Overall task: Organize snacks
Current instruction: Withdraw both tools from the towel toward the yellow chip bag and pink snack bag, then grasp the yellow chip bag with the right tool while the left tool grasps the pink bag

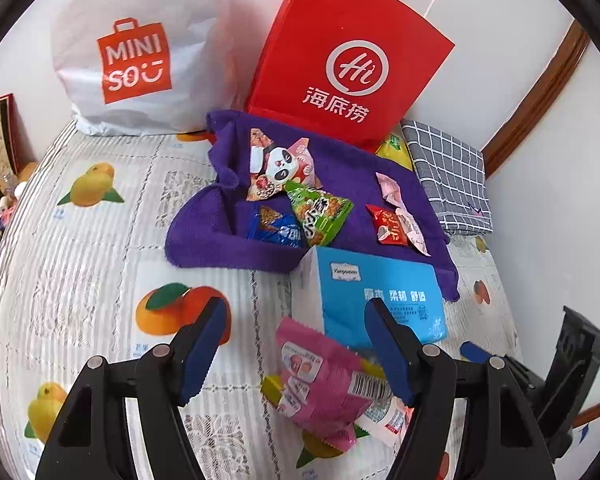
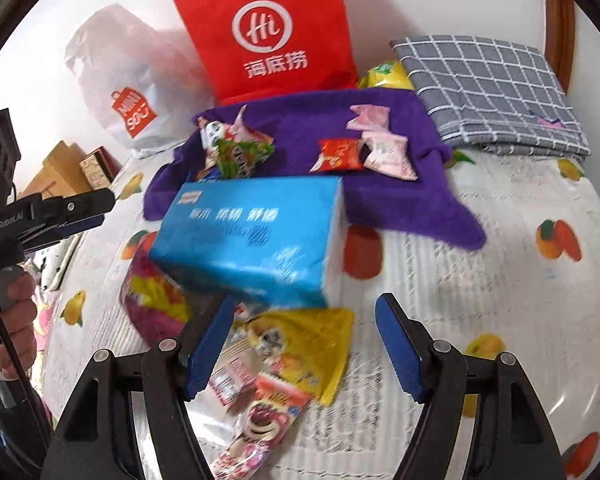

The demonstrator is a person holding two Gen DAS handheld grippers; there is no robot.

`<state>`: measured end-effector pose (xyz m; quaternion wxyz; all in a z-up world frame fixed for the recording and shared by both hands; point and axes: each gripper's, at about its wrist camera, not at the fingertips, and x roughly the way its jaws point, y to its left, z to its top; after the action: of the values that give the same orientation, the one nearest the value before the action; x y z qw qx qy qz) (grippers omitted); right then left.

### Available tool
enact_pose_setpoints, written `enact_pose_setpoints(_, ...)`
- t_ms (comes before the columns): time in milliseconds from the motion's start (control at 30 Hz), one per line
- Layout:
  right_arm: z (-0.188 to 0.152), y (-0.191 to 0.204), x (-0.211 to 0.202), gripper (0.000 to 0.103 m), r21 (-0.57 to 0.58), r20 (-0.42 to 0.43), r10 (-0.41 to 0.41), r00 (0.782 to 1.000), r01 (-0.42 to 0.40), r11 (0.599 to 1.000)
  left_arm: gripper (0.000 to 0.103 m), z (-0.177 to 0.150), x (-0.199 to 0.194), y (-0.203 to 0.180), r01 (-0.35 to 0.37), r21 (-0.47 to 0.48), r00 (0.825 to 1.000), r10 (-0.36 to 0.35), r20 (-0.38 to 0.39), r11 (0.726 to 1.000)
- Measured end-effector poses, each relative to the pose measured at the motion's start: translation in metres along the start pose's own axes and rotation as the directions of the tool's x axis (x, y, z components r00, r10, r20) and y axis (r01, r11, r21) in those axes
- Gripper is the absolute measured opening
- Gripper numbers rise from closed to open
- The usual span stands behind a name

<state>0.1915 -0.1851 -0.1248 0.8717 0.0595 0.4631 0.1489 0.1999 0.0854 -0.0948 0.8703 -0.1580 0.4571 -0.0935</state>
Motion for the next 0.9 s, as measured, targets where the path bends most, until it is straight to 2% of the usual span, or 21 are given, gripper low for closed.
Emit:
enact_pose_setpoints(233,-0.015,0.012,0.03,0.073,-0.052,-0.057,-0.058,0.997,0.055,0.997,0.069,-0.012,-0.011,0.011,-0.013,-0.006,1.0,0.013,0.007,1.0)
enact_pose_setpoints(433,-0.016,0.008,0.05,0.073,-0.052,-0.059,-0.082,0.995,0.079,0.996,0.069,-0.023,-0.011,0.017,-0.018,-0.01,1.0,0.018,-0.004,1.0)
enact_pose_setpoints(700,-0.019,0.006,0.035,0.067,-0.079,-0.006,-0.063,0.998,0.063,0.995,0.069,-0.038,-0.004,0.009,-0.015,0.017,0.999,0.015,-0.029,1.0)
enact_pose_setpoints(900,-0.023,-0.003,0.012,0.066,-0.051,0.035,-0.068,0.997,0.069,0.996,0.076,-0.052,0.0,-0.005,0.037,0.071,0.999,-0.035,-0.04,0.997)
